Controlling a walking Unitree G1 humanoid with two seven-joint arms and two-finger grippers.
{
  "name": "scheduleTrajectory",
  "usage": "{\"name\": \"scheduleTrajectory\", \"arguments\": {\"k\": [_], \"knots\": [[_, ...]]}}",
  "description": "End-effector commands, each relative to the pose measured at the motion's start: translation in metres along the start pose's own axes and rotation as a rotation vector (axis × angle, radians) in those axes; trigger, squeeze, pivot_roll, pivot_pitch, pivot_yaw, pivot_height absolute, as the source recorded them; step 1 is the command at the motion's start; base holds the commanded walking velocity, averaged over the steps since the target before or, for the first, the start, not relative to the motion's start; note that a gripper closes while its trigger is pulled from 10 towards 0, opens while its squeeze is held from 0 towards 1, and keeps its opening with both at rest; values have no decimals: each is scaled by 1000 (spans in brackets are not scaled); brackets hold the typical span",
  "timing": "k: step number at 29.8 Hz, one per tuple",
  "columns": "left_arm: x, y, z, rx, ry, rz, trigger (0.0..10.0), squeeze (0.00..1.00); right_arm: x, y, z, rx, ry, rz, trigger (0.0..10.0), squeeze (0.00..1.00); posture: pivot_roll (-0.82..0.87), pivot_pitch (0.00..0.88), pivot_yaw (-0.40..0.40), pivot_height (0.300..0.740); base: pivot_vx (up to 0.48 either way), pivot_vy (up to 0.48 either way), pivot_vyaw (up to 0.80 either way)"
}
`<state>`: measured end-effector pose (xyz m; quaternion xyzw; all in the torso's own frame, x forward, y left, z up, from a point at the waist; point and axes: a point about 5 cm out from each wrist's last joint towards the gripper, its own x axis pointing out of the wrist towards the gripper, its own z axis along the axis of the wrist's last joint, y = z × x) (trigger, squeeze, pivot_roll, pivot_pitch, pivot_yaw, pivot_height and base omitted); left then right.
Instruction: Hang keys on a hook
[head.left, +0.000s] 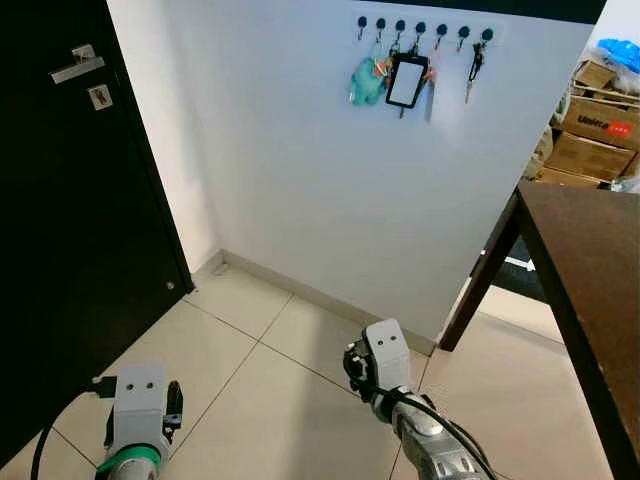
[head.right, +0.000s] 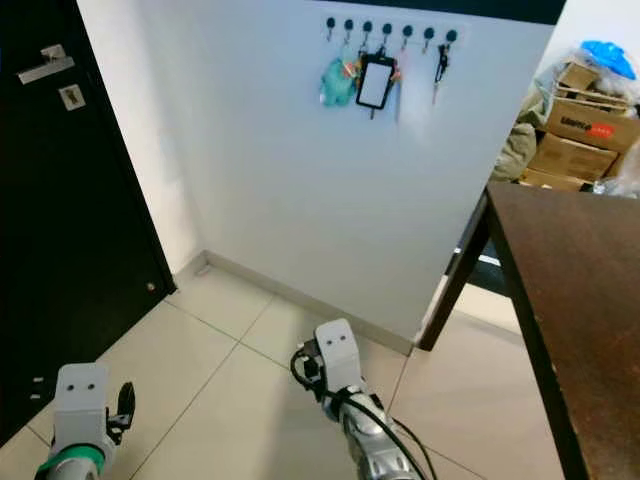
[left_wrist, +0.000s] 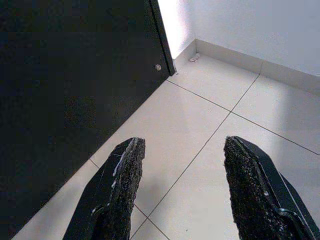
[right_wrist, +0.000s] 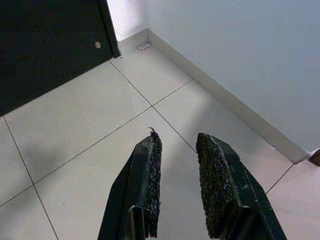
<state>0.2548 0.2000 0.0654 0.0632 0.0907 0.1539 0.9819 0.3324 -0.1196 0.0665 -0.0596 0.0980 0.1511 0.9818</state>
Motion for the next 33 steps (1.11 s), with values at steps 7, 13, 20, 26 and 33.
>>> {"name": "scheduleTrajectory", "arguments": {"k": [7, 13, 20, 26, 33], "knots": [[-7, 0, -6, 19, 16, 7, 10000, 0, -5, 1, -8, 15, 17, -1, 10000, 0, -114, 120, 78, 740, 0, 0, 0], [-9, 0, -7, 16, 16, 8, 10000, 0, -6, 1, -9, 14, 17, 2, 10000, 0, -112, 120, 78, 740, 0, 0, 0], [-11, 0, -8, 15, 16, 7, 10000, 0, -7, 2, -10, 11, 15, 0, 10000, 0, -111, 118, 83, 740, 0, 0, 0], [-13, 0, -10, 17, 19, 4, 10000, 0, -9, 2, -12, 10, 15, -2, 10000, 0, -109, 109, 87, 740, 0, 0, 0], [-14, -1, -11, 8, 21, 0, 10000, 0, -11, 2, -13, 11, 14, -1, 10000, 0, -110, 102, 90, 740, 0, 0, 0]]}}
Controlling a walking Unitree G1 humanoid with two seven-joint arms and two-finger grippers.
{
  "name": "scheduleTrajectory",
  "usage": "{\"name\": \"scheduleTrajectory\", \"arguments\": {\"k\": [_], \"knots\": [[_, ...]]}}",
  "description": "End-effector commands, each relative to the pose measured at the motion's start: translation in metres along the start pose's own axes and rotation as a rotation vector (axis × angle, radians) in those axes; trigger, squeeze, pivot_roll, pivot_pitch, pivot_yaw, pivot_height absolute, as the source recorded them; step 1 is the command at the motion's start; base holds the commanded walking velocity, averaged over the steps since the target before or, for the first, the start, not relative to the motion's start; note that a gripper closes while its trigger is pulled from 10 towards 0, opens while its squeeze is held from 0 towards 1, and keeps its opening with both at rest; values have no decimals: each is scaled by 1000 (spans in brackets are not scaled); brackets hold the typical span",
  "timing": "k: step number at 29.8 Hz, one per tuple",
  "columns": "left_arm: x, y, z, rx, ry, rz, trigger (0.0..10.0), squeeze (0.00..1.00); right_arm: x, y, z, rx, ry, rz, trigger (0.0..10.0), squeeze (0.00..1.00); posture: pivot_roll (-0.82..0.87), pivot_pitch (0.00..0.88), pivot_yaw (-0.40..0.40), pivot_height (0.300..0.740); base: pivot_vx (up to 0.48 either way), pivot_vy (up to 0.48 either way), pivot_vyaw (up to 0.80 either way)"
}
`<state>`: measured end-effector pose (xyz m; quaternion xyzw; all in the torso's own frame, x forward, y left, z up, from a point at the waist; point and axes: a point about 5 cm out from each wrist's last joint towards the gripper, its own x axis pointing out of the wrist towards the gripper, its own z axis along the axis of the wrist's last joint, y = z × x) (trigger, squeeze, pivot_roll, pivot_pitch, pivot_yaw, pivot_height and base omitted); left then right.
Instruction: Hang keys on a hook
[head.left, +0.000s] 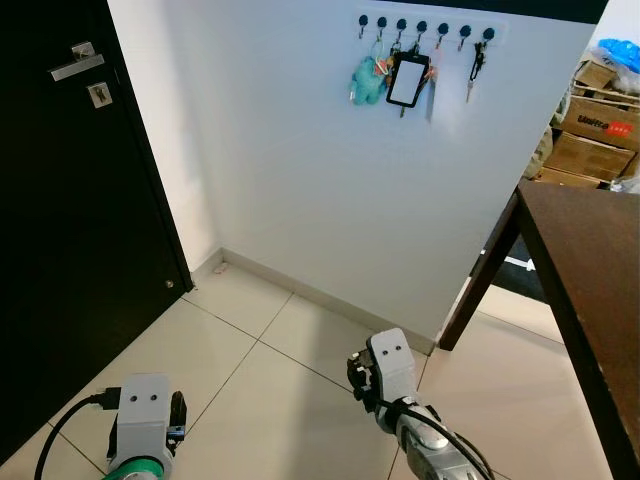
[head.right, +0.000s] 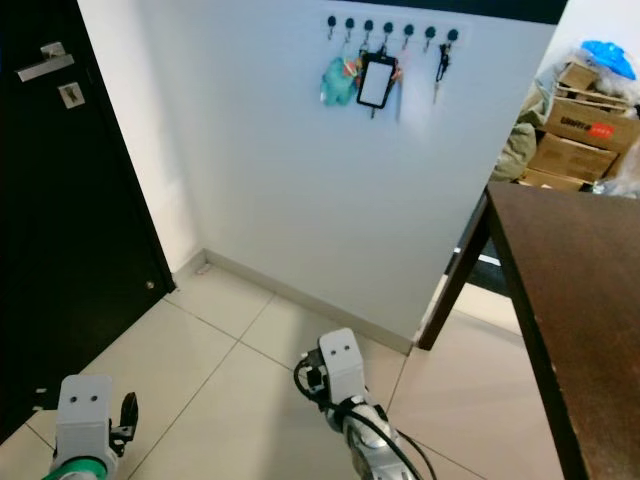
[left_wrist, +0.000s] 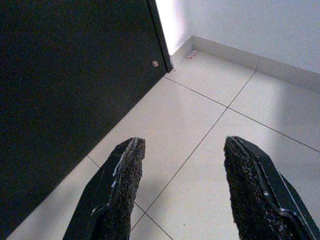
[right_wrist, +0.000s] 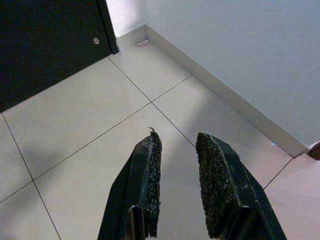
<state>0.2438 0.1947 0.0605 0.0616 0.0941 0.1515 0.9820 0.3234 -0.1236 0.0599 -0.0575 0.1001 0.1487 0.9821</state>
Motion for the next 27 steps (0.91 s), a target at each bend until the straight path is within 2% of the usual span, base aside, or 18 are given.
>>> {"name": "scheduleTrajectory", "arguments": {"k": [1, 27], "knots": [[-3, 2, -5, 7, 15, 4, 10000, 0, -3, 2, -5, 7, 10, 3, 10000, 0, -110, 102, 90, 740, 0, 0, 0], [-3, 1, -4, -2, 11, -3, 10000, 0, -3, 1, -4, 13, 11, 1, 10000, 0, -107, 115, 87, 740, 0, 0, 0]]}}
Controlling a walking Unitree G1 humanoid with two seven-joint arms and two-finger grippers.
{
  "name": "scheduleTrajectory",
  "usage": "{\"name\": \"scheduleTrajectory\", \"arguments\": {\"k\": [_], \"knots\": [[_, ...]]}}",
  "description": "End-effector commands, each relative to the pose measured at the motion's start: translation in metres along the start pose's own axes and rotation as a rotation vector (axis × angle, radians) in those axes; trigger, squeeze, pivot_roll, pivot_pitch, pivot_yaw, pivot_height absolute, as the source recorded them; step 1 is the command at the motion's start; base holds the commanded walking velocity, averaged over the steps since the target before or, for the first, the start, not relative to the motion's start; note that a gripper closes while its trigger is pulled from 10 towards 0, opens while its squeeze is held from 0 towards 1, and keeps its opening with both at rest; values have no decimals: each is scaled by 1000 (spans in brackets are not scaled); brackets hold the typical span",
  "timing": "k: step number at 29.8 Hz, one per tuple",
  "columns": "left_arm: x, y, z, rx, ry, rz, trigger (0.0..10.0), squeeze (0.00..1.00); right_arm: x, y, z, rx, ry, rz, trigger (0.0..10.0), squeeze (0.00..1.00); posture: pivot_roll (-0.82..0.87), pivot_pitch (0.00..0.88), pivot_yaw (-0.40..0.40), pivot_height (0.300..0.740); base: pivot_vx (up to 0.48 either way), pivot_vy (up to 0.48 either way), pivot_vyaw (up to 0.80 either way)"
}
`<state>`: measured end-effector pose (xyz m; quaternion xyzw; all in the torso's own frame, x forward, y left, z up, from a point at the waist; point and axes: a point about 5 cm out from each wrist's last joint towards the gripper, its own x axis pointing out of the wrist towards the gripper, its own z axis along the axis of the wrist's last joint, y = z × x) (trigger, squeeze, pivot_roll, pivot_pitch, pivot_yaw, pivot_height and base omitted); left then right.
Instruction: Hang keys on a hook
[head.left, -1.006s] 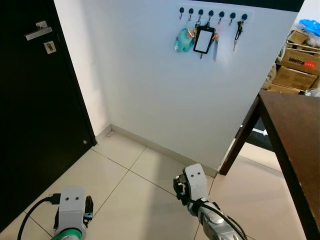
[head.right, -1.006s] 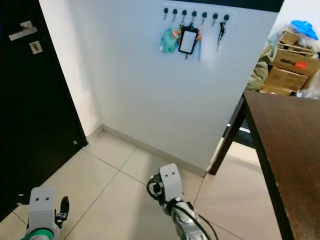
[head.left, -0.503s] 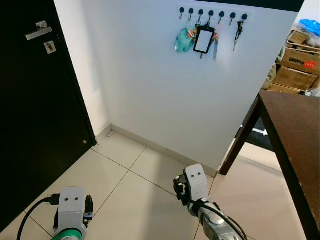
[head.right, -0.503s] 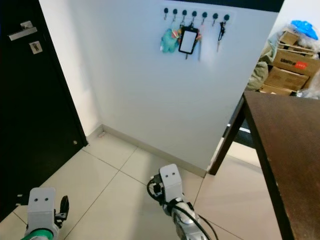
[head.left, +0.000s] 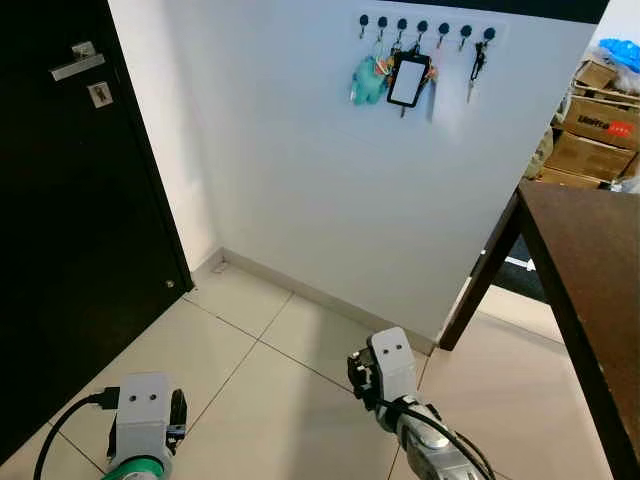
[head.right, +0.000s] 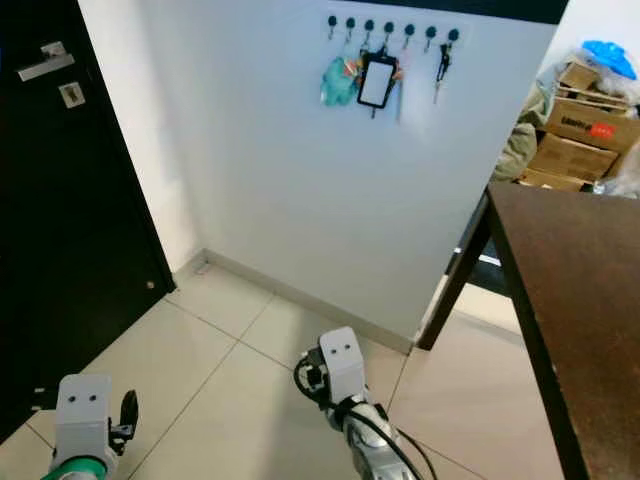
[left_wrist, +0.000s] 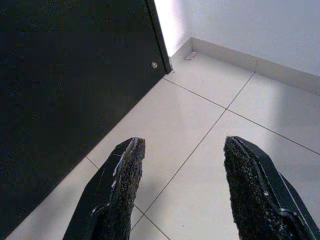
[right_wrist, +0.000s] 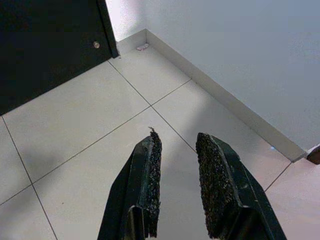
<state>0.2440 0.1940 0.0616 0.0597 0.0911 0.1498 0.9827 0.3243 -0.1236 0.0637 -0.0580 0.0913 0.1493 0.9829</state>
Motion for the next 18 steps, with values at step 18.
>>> {"name": "scheduleTrajectory", "arguments": {"k": [18], "knots": [[-1, 2, -4, -1, 18, 1, 10000, 0, -2, 2, -7, 19, 28, 0, 10000, 0, -105, 117, 89, 740, 0, 0, 0]]}}
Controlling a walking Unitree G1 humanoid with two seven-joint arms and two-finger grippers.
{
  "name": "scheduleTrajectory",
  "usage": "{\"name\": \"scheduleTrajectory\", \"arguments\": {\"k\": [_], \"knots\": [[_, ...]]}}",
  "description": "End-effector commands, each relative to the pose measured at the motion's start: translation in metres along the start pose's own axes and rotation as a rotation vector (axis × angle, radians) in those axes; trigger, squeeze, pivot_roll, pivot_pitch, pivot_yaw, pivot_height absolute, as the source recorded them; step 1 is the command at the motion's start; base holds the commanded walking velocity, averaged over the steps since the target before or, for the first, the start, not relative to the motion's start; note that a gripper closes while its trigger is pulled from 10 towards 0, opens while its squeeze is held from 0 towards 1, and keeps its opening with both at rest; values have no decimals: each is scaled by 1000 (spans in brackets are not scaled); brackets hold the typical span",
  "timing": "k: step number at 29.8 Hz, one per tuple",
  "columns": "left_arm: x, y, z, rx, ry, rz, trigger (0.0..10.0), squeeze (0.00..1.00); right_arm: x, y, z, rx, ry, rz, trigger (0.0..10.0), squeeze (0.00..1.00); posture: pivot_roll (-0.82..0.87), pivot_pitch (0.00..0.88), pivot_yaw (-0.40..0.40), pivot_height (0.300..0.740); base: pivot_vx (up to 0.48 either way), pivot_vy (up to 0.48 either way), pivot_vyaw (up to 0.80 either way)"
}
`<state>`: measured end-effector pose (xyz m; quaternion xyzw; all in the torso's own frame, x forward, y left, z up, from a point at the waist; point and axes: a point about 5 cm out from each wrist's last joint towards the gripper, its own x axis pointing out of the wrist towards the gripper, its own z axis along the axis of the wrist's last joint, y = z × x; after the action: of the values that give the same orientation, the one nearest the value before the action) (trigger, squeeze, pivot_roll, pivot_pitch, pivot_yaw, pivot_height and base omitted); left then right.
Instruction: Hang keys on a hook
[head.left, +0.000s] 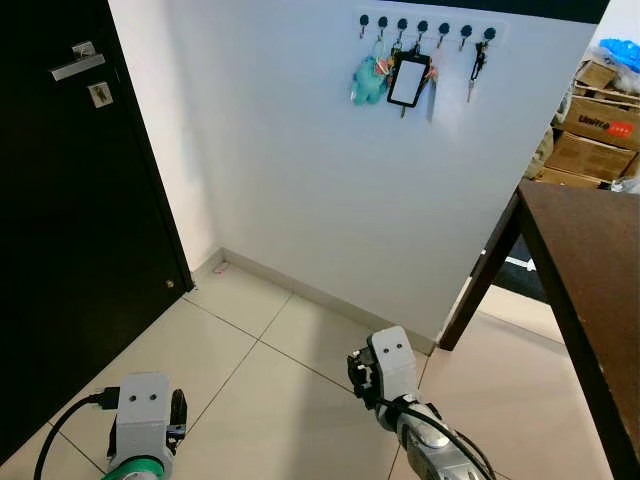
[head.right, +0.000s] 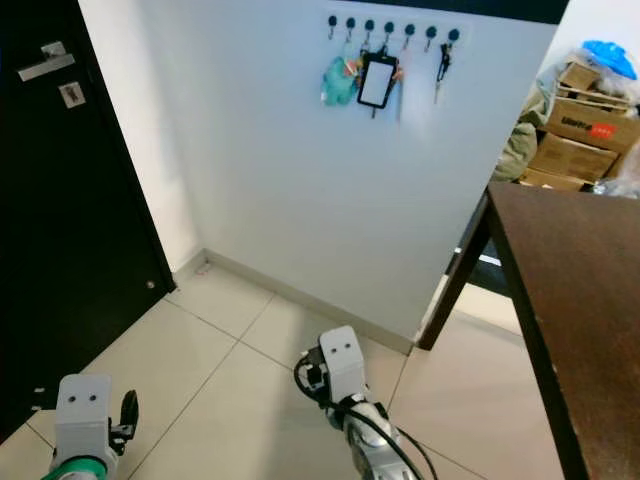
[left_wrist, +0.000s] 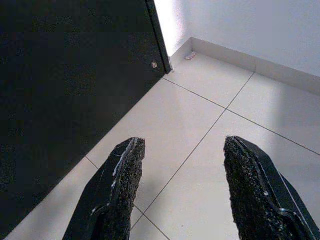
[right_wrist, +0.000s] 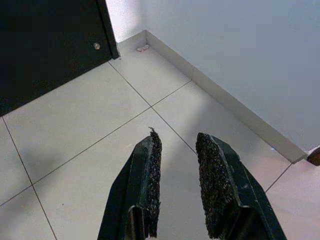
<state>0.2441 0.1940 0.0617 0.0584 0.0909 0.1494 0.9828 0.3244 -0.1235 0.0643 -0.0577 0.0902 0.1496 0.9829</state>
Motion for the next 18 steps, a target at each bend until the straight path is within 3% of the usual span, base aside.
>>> {"name": "scheduleTrajectory", "arguments": {"k": [1, 18], "knots": [[-2, 2, -5, 0, 18, 2, 10000, 0, -2, 2, -7, 19, 30, -1, 10000, 0, -105, 117, 89, 740, 0, 0, 0], [-1, 2, -6, -12, 23, 2, 10000, 0, -2, 1, -8, 17, 40, 0, 10000, 0, -112, 98, 87, 740, 0, 0, 0]]}}
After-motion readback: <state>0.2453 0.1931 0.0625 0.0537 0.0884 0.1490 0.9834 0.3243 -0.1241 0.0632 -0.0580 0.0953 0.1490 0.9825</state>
